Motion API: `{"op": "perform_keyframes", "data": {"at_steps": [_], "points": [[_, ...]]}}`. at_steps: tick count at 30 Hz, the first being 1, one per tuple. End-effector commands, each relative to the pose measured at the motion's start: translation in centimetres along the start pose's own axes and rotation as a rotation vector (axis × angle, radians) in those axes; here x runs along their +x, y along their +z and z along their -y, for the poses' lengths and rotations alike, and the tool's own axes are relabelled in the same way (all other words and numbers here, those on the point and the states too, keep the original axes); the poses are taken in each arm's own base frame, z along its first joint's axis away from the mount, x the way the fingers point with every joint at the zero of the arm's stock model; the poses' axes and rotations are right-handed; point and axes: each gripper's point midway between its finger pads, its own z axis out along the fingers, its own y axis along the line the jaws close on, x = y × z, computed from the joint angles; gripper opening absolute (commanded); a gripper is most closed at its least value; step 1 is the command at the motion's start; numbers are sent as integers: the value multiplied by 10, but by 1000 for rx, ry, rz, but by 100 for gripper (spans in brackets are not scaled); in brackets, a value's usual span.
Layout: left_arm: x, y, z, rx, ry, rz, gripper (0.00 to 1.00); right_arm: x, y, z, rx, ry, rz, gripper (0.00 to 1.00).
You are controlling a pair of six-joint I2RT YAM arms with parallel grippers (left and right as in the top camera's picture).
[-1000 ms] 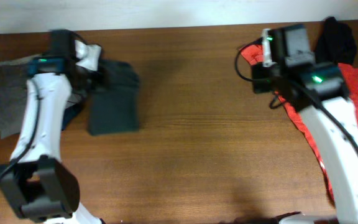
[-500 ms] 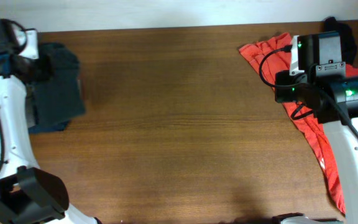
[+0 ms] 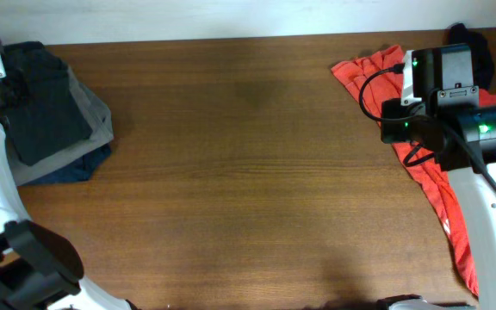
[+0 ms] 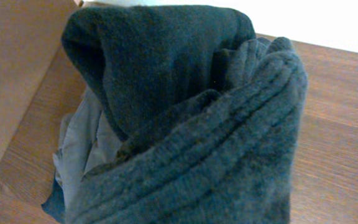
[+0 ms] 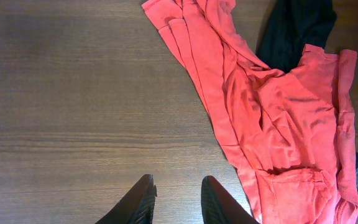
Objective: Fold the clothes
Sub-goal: 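Release the bundle on the stack and lift the left gripper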
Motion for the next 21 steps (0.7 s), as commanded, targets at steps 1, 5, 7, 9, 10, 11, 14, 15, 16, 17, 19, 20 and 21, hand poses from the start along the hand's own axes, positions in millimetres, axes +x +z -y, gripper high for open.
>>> {"op": "perform_keyframes", "data": {"at_steps": [1,5,7,9,10,11,14,15,16,17,19,20,21], "points": [[-4,13,-16,-10,2,13,0,-2,-6,4,8,3,16,30],[-3,22,-28,-26,-13,18,1,-1,-6,4,9,2,13,30],[-7,23,-38,-42,-22,41,36,0,-6,5,9,1,10,30],[-12,21,-47,-58,-32,67,99,0,-6,5,9,1,9,30],[-15,20,-51,-65,-46,78,99,0,-6,5,9,1,9,30],[-19,16,-56,-72,-66,90,99,0,-6,5,9,1,9,30],[-41,-10,-51,-22,-89,128,99,0,-6,5,9,1,10,30],[-49,-20,-47,-1,-85,144,99,0,-6,5,9,1,10,30],[-59,-32,-40,23,-78,164,99,0,-6,5,9,1,10,30],[-66,-42,-36,39,-78,178,99,0,-6,5,9,1,9,30],[-83,-69,-16,86,-53,208,99,1,-6,5,9,0,5,30],[-87,-78,-6,110,-42,215,99,2,-6,5,9,0,2,36],[-89,-86,7,138,-28,219,99,2,-6,5,9,-1,-1,39]]}}
